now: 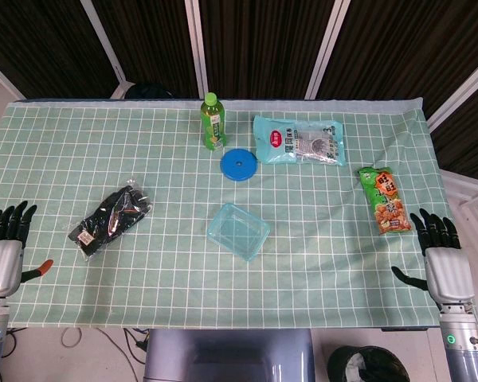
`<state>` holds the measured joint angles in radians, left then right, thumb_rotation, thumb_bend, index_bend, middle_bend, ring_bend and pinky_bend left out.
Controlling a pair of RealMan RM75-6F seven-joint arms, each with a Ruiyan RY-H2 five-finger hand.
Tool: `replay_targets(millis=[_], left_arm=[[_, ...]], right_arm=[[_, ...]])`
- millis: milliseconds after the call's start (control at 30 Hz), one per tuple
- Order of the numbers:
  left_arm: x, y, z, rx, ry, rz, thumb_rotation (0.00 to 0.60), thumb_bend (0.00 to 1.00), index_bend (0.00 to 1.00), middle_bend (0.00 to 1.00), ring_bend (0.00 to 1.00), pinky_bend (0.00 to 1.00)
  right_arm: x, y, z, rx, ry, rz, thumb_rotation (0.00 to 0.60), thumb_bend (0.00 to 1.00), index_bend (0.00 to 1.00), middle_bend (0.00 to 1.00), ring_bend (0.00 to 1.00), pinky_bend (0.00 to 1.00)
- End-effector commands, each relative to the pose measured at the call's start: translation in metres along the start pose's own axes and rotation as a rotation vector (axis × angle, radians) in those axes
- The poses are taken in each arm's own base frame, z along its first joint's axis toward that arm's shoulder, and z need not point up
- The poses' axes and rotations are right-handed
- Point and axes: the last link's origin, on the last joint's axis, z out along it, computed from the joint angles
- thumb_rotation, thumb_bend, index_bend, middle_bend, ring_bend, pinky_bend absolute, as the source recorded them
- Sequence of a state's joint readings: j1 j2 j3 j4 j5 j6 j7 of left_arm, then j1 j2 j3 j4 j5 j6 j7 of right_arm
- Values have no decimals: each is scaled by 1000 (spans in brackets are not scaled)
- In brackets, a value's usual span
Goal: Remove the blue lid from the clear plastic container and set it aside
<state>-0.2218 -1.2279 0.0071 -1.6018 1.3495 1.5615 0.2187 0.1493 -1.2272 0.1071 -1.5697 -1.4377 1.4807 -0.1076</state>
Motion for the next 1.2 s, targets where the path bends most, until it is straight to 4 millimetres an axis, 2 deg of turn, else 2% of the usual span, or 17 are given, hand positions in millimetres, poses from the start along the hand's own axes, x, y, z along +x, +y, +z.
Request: replay_targets(millis=[33,233,300,400,667,833,1000,1200], left_arm=[[0,1,1,-5,-5,3,600,17,0,0,0,45],[0,10,6,-32,-20,-10,600,0,0,0,0,42],[2,17,9,-53,-22,-16,600,0,0,0,0,42],[4,39,22,-116,-38,-12,600,0,0,0,0,42],[7,130,85,-311,-146,-20,600,0,0,0,0,42],[0,183,115,-389,-218,0,600,0,0,0,0,37],[-15,233,132,-438,-314,14,600,0,0,0,0,14],[-23,275,137,-496,-396,43,600,0,0,0,0,9]], right_arm=[[0,0,0,-2,1,2,600,248,0,0,0,0],[0,1,1,-6,-1,4,600,248,0,0,0,0],[0,1,1,-10,0,7,600,248,0,0,0,0],[0,2,2,-21,3,11,600,247,0,0,0,0],[-1,5,5,-50,1,36,600,248,0,0,0,0],[-2,5,7,-60,-6,57,600,248,0,0,0,0],[-3,6,8,-75,-14,75,600,248,0,0,0,0],[-6,8,11,-95,-26,91,600,247,0,0,0,0]])
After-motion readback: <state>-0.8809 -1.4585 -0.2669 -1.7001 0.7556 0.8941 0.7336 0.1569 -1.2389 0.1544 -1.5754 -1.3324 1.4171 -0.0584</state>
